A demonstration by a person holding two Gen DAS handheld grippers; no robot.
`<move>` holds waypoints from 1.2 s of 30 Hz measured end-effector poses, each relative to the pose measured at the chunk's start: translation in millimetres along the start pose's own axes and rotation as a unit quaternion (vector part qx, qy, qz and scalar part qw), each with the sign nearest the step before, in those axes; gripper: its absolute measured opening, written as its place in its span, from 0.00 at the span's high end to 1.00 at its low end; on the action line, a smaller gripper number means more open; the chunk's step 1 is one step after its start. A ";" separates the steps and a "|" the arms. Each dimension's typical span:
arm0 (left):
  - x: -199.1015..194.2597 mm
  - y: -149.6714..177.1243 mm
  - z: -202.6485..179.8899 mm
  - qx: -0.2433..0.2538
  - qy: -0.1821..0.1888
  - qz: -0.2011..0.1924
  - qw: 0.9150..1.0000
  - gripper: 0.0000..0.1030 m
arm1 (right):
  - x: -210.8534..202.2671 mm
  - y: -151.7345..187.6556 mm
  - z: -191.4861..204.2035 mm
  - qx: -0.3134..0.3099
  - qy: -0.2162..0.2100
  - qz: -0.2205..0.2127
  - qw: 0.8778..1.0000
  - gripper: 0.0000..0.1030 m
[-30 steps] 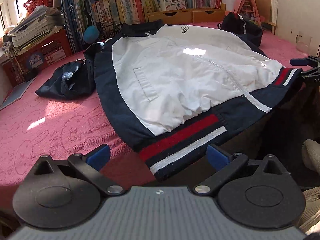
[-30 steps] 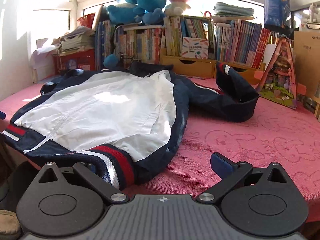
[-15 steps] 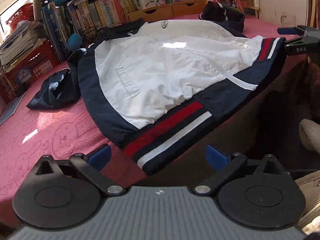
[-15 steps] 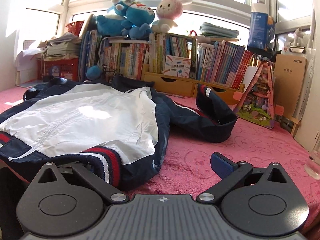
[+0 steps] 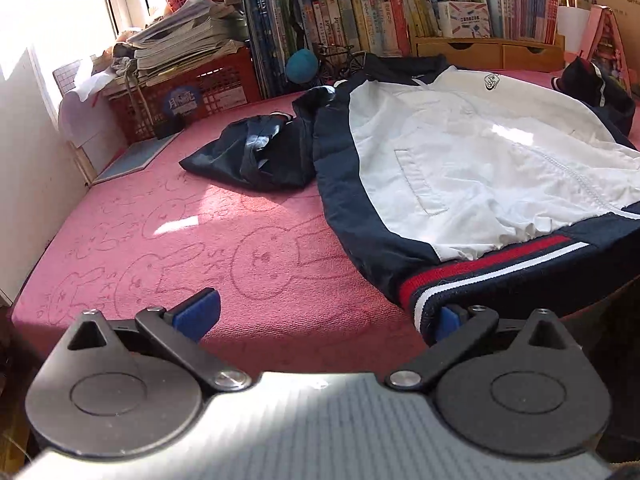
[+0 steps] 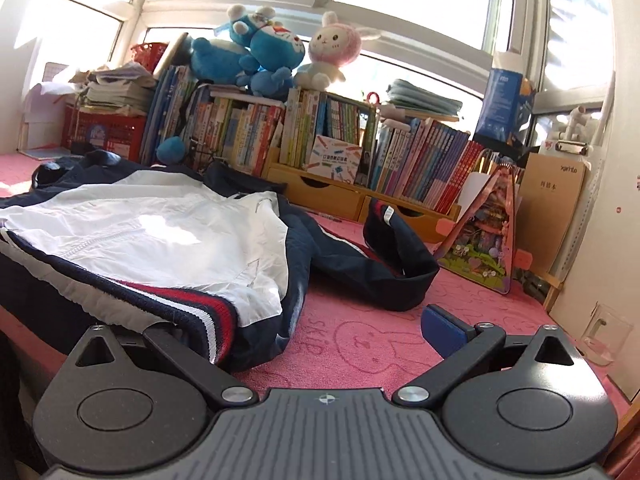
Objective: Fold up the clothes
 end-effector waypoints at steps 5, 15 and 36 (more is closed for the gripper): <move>-4.4 7.6 -7.2 0.053 -0.024 0.005 0.998 0.00 | -5.2 -1.9 -1.6 -0.024 0.020 0.026 0.999 0.00; -18.7 -8.4 -4.4 0.138 0.127 0.036 0.982 0.00 | -5.2 -1.6 -39.7 0.029 -0.182 0.117 0.976 0.00; 132.0 -89.3 -70.7 0.038 0.048 0.014 0.998 0.00 | 226.3 -55.4 -36.0 0.224 -0.215 0.161 0.937 0.73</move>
Point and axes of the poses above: each gripper's, at about its wrist camera, not at the fingertips, and x roughly the way its jaws point, z to its left, y to its underside, the point moved 1 cm from there along x, roughly the way its jaws point, and after that the axes turned 7 degrees about -y, right-handed, at the moved point
